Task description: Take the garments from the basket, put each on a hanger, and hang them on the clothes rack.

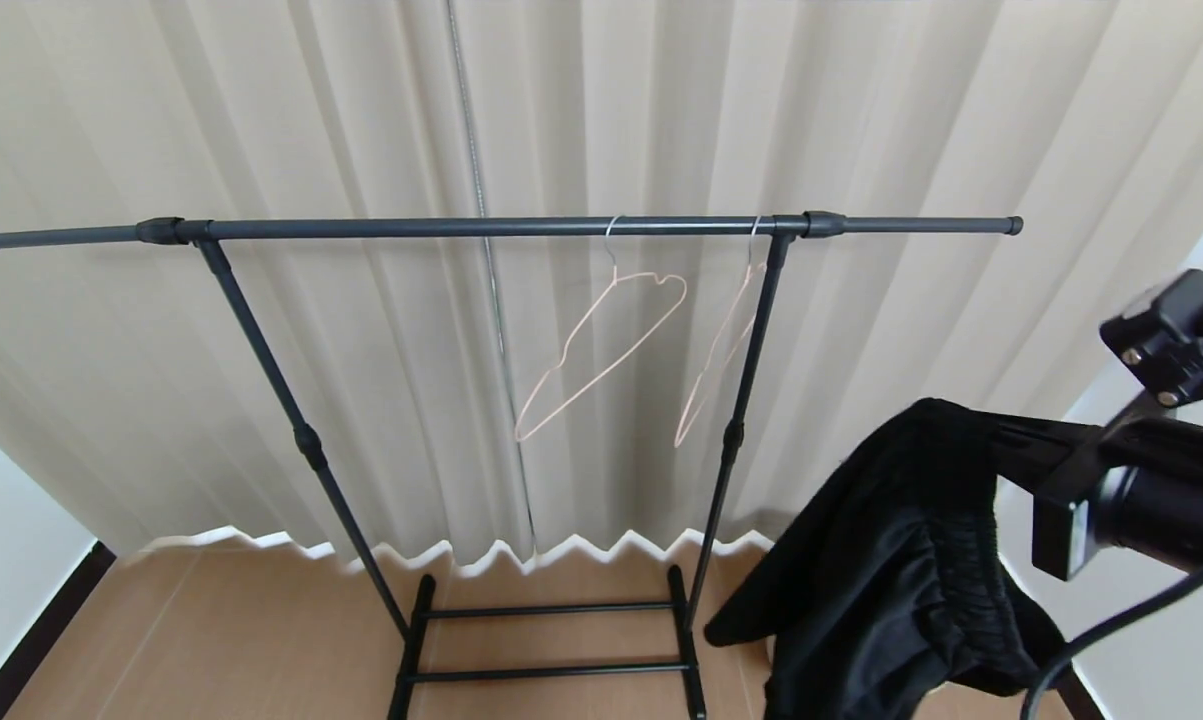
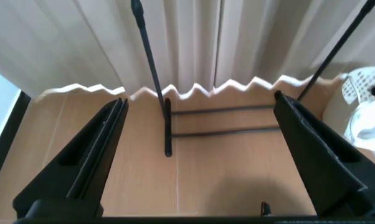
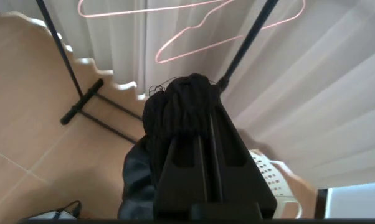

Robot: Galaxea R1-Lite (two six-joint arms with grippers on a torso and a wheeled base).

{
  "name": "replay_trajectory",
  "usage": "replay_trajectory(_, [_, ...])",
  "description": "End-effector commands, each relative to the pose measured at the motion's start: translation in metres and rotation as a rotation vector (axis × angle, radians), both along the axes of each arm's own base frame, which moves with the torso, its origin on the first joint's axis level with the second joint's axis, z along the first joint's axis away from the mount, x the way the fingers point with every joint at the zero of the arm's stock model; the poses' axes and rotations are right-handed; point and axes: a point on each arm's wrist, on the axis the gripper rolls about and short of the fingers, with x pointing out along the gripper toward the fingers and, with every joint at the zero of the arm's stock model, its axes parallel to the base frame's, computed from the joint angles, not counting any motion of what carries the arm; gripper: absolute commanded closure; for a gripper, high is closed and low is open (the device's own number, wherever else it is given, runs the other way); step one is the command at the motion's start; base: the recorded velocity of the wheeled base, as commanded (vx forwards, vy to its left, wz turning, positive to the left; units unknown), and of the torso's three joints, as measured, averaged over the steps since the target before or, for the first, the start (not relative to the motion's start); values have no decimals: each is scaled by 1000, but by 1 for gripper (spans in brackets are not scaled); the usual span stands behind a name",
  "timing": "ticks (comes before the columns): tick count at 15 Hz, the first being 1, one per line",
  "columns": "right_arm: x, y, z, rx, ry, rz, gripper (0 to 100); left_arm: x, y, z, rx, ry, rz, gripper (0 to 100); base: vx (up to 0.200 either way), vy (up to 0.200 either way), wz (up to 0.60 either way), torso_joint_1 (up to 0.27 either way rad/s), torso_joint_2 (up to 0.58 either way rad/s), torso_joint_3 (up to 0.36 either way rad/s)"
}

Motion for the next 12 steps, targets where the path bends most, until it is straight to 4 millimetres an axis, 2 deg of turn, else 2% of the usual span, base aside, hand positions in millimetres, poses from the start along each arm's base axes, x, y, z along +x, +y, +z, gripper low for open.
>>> replay_trajectory(1, [26, 28, 0, 39, 61, 27, 100, 6, 0, 0, 4, 76, -6, 0, 0, 0, 0, 0, 0, 0])
replay_trajectory(3, [39, 48, -1, 91, 104, 37, 100, 7, 0, 4, 16, 67, -9, 0, 0, 0, 0, 0, 0, 0])
replay_trajectory(4, [45, 53, -1, 94, 109, 36, 100, 8, 0, 13, 20, 47, -15, 0, 0, 0, 0, 0, 0, 0])
replay_trajectory(6, [65, 74, -2, 104, 123, 49, 100, 22, -3, 41, -13, 64, -136, 0, 0, 0, 0, 0, 0, 0])
replay_trajectory(8, [71, 93, -1, 108, 123, 66, 100, 38, -6, 57, -44, 113, -243, 0, 0, 0, 0, 0, 0, 0])
replay_trajectory(11, [73, 110, -2, 112, 113, 49, 100, 56, -12, 70, -50, 164, -344, 0, 0, 0, 0, 0, 0, 0])
replay_trajectory(12, [73, 119, -4, 154, 134, 33, 100, 68, -20, 77, -59, 207, -428, 0, 0, 0, 0, 0, 0, 0])
